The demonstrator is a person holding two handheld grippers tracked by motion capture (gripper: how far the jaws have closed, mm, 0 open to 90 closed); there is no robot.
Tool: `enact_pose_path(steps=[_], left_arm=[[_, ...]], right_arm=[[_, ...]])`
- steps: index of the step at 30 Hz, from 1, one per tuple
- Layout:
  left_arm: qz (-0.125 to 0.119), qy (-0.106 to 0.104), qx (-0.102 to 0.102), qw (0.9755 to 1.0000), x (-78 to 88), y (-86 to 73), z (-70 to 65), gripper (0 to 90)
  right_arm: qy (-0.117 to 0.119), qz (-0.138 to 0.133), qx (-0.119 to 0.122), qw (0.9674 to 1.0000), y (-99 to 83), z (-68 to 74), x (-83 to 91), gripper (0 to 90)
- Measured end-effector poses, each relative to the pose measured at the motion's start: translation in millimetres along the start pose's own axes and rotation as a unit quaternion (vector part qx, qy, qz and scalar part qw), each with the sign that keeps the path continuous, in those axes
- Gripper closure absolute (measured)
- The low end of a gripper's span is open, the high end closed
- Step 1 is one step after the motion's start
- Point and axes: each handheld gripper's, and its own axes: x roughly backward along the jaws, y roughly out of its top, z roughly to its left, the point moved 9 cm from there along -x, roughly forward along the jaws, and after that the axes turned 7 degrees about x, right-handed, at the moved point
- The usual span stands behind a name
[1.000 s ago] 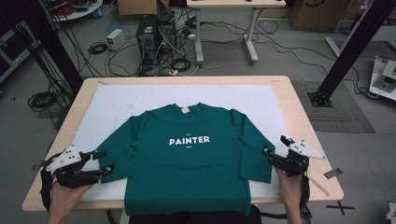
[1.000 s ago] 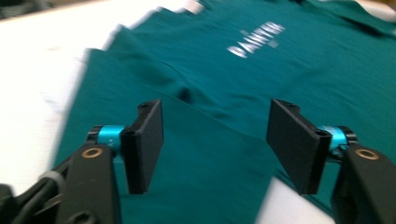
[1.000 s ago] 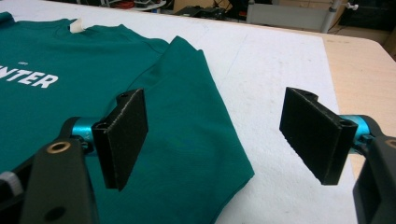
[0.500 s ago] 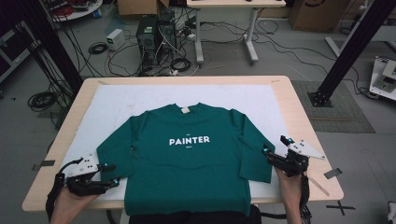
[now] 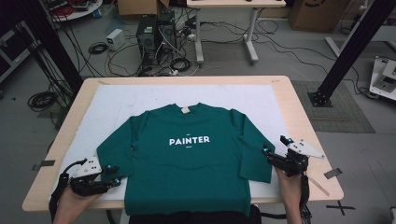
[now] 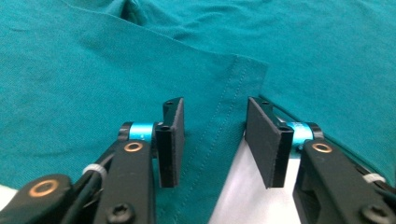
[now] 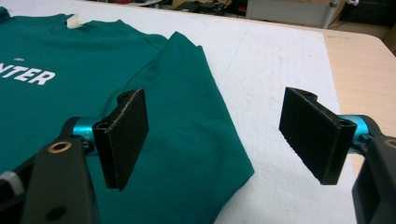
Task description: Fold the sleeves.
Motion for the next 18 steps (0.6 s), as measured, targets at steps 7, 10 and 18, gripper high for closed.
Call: enact_pose_path(steps=[7,10,18], left_arm=[[-0.007,0.013,0.003,0.9999,-2.2,2.0,0.9,74.0],[-0.008,0.025,0.012,0.9996,-2.6,2.5,3.6,83.1],[-0.035,0.016,0.059,0.9975,4.3,17.2,8.5,85.3]], right_arm=[[0.001,0.001,-0.001,1.0,-0.2,0.3,-0.3,24.4],[0.001,0.003,-0.003,1.0,-0.4,0.3,-0.2,24.4],[0.0,0.004,0.0,1.0,-0.4,-0.1,-0.7,24.4]])
